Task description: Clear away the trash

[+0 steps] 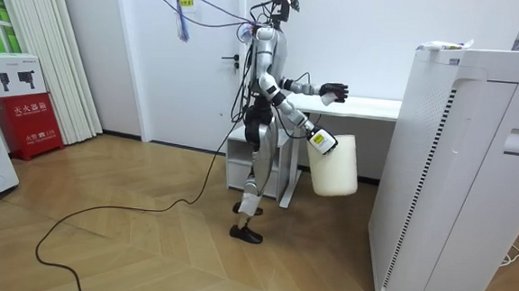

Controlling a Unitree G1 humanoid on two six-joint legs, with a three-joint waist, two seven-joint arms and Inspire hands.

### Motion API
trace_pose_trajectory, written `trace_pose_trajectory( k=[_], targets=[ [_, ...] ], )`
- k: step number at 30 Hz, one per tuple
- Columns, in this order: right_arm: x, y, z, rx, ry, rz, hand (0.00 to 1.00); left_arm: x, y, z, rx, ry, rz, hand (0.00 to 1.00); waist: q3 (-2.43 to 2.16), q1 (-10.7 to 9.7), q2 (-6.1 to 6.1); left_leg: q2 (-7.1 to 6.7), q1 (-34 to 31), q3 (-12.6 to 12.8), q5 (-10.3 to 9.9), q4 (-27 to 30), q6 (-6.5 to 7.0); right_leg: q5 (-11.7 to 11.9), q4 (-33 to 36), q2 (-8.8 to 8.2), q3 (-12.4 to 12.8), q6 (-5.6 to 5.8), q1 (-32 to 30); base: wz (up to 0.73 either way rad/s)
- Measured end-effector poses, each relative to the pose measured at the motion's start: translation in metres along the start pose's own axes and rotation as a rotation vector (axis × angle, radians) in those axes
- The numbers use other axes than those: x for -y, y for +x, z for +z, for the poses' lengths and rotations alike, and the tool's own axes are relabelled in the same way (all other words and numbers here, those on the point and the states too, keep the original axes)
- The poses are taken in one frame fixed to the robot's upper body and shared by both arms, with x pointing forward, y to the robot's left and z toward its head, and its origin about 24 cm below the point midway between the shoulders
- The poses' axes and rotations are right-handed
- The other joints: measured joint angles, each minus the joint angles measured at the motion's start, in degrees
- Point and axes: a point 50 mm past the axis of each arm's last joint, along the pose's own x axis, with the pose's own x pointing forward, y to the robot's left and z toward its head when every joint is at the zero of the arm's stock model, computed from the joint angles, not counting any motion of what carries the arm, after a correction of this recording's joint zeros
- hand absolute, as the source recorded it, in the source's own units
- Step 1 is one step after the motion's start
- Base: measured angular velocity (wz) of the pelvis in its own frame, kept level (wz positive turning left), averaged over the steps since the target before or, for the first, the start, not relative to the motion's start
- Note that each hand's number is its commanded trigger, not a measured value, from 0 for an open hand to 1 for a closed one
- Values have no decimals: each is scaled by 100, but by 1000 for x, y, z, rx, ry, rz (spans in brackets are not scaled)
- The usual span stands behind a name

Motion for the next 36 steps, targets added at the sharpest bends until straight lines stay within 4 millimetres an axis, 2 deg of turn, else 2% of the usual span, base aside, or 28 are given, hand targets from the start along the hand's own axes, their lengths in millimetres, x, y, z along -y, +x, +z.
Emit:
trace_pose_trajectory(
  k=[1, 2, 3, 4, 5, 6, 7, 8, 9, 10, 11, 12, 13, 15, 20, 24, 36],
  targets=[
    [-1, 0, 0, -1, 6, 2, 100, 3, 0, -1, -6, -30, -8, 53, 4, -32, -24, -6, -134, 121, -3, 317, -5, 21, -62, -40, 202, -31, 98, 26],
    [-2, 0, -1, -2, 10, 4, 100, 3, -1, -2, -12, -37, -14, 0, 22, -54, -78, -29, -340, 237, -66, 625, -107, 28, -158, -103, 500, -34, 192, 49],
    [-1, 0, 0, 4, 35, -7, 100, 10, 2, -2, -9, -54, -37, 0, 31, -103, -122, -95, -718, 273, 12, 407, -171, 37, -276, -167, 896, -14, 255, 66],
    [9, 0, 0, 4, 54, -41, 100, 22, 7, 1, 5, -68, -84, 0, 15, -106, -143, -50, -1082, 343, 557, 38, 108, -34, -210, -212, 930, 114, 145, 50],
    [9, 0, -1, -3, 63, -47, 100, 25, 7, 1, 2, -70, -97, 0, -22, -18, -200, -69, -1098, 397, 637, 88, 107, -79, -151, -257, 917, 187, 61, 10],
    [7, 1, 0, -1, 63, -38, 100, 28, 6, -1, -6, -73, -108, 0, -18, 104, -202, -47, -1066, 520, 645, 94, 117, -80, -94, -280, 699, 241, -36, -23],
    [6, 1, 0, -1, 64, -32, 100, 28, 6, -3, -15, -80, -108, 0, -15, 140, -201, -46, -1026, 522, 644, 94, 118, -77, -101, -300, 546, 249, -38, -37],
    [1, 2, 1, 3, 64, -16, 100, 27, 6, -5, -26, -91, -99, 0, -7, 172, -188, -42, -943, 505, 643, 100, 116, 23, -170, -325, 272, 230, -92, -37],
    [-1, 3, 3, 14, 68, -8, 100, 26, 7, -4, -21, -102, -95, 0, 6, 152, -169, -47, -901, 421, 630, 98, 102, 211, -354, -322, 63, 203, -183, -25],
    [-1, 3, 4, 18, 70, -7, 100, 26, 8, -4, -19, -105, -96, 0, -4, 48, -89, -25, -892, 357, 623, 98, 91, 312, -335, -317, -91, 179, -120, -7],
    [-2, 3, 4, 20, 70, -6, 100, 26, 9, -2, -15, -103, -101, 0, 2, 46, -75, -22, -886, 362, 622, 91, 90, 310, -340, -304, -88, 174, -103, 0],
    [-2, 5, 7, 28, 69, -4, 100, 28, 10, -1, -7, -108, -110, 0, 34, 22, -26, 4, -866, 364, 617, 65, 81, 317, -311, -265, -65, 162, -126, -10],
    [-2, 5, 8, 29, 69, -2, 100, 30, 11, -1, -5, -113, -111, 0, 45, -7, -2, 14, -855, 363, 612, 57, 73, 320, -299, -240, -60, 156, -128, -9],
    [-3, 5, 6, 23, 63, 6, 100, 34, 12, 0, -1, -129, -119, 0, 48, -84, 60, 44, -803, 355, 571, 5, 15, 295, -179, -184, -47, 115, -175, -9],
    [-3, 4, 4, 6, 51, 15, 100, 41, 12, -1, -2, -139, -151, 0, 60, -241, 39, 55, -799, 358, 573, 39, 10, 265, -69, -168, -60, 96, -222, -3],
    [-4, 3, -4, -33, 7, 10, 100, 44, 12, 0, 1, -155, -186, 0, 100, -234, -31, 58, -843, 398, 573, 69, 10, 222, 8, -176, -35, 90, -324, -3],
    [-13, 5, -3, -28, 6, 32, 100, 48, 11, -1, -2, -155, -211, 0, 90, -237, -22, 105, -803, 438, 538, 25, -42, 207, 11, -128, -25, 66, -306, -1]
  ],
)
